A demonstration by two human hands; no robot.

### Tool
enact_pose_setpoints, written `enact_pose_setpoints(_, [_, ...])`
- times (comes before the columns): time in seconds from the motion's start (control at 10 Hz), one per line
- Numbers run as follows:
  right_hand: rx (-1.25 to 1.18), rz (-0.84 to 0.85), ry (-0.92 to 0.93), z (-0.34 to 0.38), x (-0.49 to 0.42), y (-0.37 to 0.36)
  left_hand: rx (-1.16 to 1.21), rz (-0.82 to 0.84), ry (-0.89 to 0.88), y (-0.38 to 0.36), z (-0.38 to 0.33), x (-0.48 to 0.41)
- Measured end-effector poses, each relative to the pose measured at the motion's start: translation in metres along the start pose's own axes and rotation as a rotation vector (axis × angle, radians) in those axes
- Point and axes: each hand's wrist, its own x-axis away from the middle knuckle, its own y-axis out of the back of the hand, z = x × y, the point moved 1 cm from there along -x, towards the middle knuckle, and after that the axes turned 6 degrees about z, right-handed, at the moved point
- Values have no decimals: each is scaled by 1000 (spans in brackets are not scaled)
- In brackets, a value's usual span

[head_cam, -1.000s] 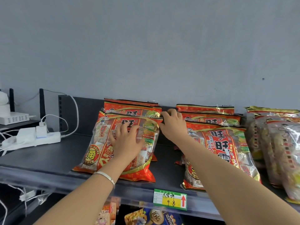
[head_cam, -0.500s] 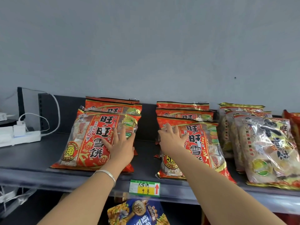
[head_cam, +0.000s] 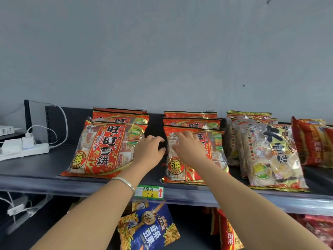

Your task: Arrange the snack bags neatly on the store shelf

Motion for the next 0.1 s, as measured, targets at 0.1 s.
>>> enact_pose_setpoints(0.1, [-85, -126, -3, -15, 22, 30, 67, -28, -56, 10, -21, 12])
